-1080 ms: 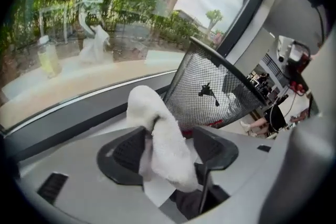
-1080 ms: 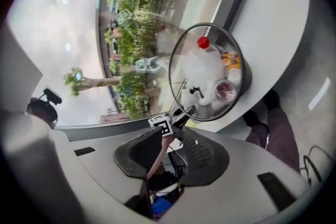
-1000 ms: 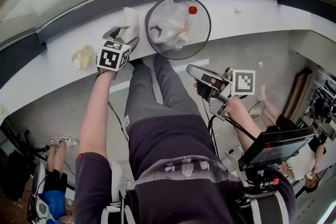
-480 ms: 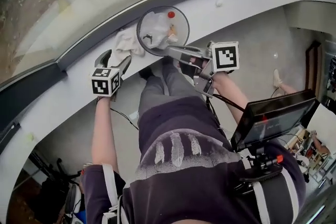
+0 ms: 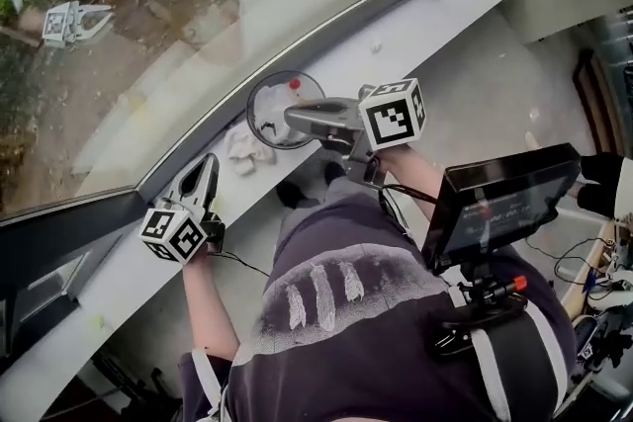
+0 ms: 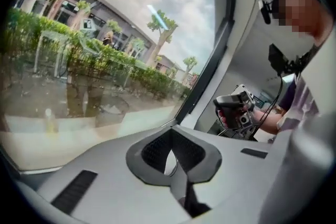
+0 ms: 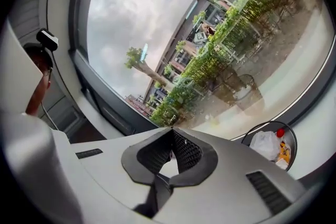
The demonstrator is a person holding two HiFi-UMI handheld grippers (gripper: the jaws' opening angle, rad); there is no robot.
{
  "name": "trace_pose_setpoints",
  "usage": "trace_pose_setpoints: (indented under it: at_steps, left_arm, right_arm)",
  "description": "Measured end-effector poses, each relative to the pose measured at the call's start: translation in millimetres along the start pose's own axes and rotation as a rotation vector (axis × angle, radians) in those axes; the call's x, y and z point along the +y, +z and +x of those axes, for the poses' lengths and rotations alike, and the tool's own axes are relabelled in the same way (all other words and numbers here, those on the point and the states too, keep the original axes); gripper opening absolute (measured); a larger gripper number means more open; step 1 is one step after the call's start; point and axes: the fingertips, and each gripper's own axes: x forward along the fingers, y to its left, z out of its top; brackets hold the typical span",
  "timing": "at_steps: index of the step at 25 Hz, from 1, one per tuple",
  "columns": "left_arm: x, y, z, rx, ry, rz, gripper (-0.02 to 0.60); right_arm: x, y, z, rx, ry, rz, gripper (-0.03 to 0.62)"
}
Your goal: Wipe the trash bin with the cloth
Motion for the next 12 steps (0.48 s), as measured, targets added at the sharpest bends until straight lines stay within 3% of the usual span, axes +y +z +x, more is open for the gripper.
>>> trace_pose_setpoints:
  at_steps: [3,7,12]
  left_arm:
    - [-34.8,22.9,-1.1,-0.017,-0.003,0.116,-0.005]
    - [-71.2,43.8,5.7,-0.076,0.01,0.186,-0.005]
    - [-121.1,42.3,32.8,-0.064,0.018,0.24,-0.005]
  right_arm:
    - [11.7,0.4,-18.7,-0.028,0.016,-0.039,0.0]
    - [17.8,3.4,-42.5,-0.042,0.029,-0.087,0.0]
    - [17.6,3.9,-90.5,-0.061,0.071,-0.106,0.0]
